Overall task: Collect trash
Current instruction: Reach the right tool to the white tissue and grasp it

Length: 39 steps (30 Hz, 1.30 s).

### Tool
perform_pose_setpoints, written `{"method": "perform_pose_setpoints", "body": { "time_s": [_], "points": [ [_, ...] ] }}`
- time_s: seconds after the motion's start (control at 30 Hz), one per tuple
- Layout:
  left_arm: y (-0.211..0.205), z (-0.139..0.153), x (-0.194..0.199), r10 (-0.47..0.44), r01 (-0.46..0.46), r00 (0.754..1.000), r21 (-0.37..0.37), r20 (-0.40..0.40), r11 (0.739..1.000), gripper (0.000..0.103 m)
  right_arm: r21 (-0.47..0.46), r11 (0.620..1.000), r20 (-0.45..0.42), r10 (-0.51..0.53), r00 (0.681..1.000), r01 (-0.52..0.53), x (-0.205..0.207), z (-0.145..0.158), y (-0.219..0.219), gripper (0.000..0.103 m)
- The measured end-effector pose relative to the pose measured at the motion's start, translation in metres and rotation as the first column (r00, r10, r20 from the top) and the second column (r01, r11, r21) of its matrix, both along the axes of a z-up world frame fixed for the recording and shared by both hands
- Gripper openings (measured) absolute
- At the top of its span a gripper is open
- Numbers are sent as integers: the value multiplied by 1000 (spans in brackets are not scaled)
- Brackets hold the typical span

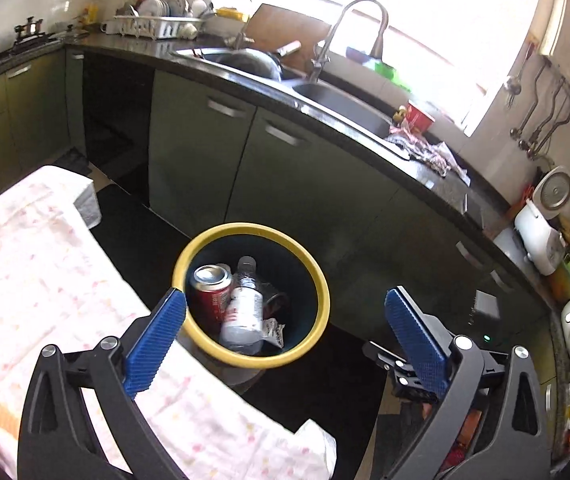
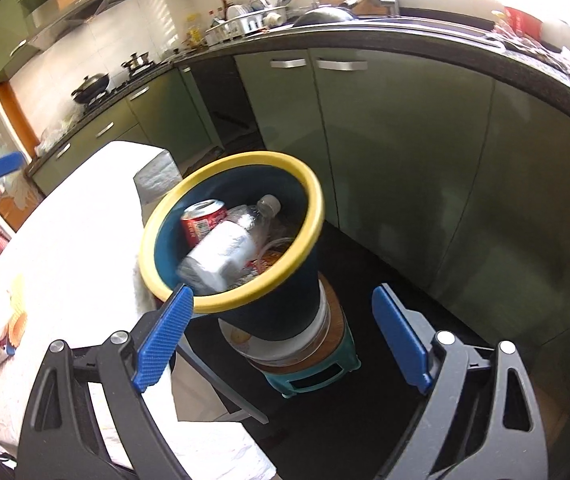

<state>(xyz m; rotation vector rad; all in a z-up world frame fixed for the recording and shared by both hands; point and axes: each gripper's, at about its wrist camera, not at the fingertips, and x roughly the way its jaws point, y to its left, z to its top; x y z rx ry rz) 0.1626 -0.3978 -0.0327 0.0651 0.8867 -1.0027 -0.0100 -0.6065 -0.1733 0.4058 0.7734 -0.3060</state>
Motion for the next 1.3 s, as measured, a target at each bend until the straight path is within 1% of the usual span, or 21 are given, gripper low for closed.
{"method": "perform_pose_setpoints", "body": {
  "time_s": [0.07, 0.17, 0.23, 0.33, 0.43, 0.5, 0.6, 0.63, 0.7, 0.73, 0.83, 0.9, 1.0, 1.1, 1.13, 1.2, 1.27, 1.3],
  "points": [
    [29, 10, -7, 28, -27, 999, -4, 24, 1000, 98, -13, 1000, -6, 21, 1000, -21, 6, 4, 9, 86],
    [76, 26, -17, 102, -102, 990, -5, 95, 995, 98, -32, 998, -14, 54, 998, -55, 14, 10, 24, 86],
    [107, 33, -23, 159, -160, 975, -6, 152, 987, 98, -44, 996, -20, 79, 997, -79, 21, 15, 36, 87],
    [154, 43, -26, 243, -248, 944, -4, 225, 969, 98, -62, 990, -34, 126, 991, -127, 35, 22, 56, 87],
    [205, 49, -23, 337, -347, 902, -12, 269, 938, 98, -77, 980, -49, 181, 982, -184, 50, 28, 79, 87],
    [239, 50, -18, 403, -413, 871, -25, 281, 910, 98, -88, 970, -56, 220, 974, -225, 60, 32, 97, 87],
    [297, 49, -6, 510, -519, 810, -50, 289, 853, 98, -88, 949, -68, 296, 953, -302, 78, 36, 125, 87],
    [315, 47, -2, 547, -558, 785, -53, 291, 828, 98, -90, 940, -74, 324, 943, -330, 85, 37, 136, 87],
    [347, 39, 5, 604, -619, 742, -49, 292, 784, 98, -91, 916, -88, 383, 920, -390, 97, 39, 161, 87],
    [364, 34, 9, 632, -650, 716, -46, 295, 758, 98, -88, 903, -96, 413, 905, -421, 104, 39, 173, 87],
    [406, 12, 21, 706, -736, 640, -24, 303, 677, 98, -77, 852, -112, 508, 854, -517, 121, 39, 215, 87],
    [430, -7, 31, 744, -775, 602, -12, 290, 632, 98, -65, 814, -106, 569, 815, -577, 129, 41, 243, 87],
    [454, -35, 48, 779, -805, 574, 2, 254, 593, 98, -52, 755, -74, 650, 756, -654, 134, 50, 279, 87],
    [463, -61, 61, 800, -837, 535, 36, 271, 547, 98, -80, 690, -64, 717, 694, -719, 138, 59, 313, 87],
    [460, -68, 63, 803, -841, 530, 44, 273, 539, 98, -89, 667, -67, 737, 673, -739, 139, 60, 323, 87],
    [463, -81, 69, 808, -845, 527, 61, 263, 531, 98, -111, 623, -83, 771, 631, -775, 143, 59, 342, 87],
    [464, -89, 72, 809, -850, 521, 76, 273, 521, 98, -117, 594, -104, 790, 605, -796, 148, 55, 356, 85],
    [463, -92, 72, 809, -852, 518, 80, 279, 518, 98, -113, 584, -111, 797, 594, -804, 152, 52, 360, 81]
  ]
}}
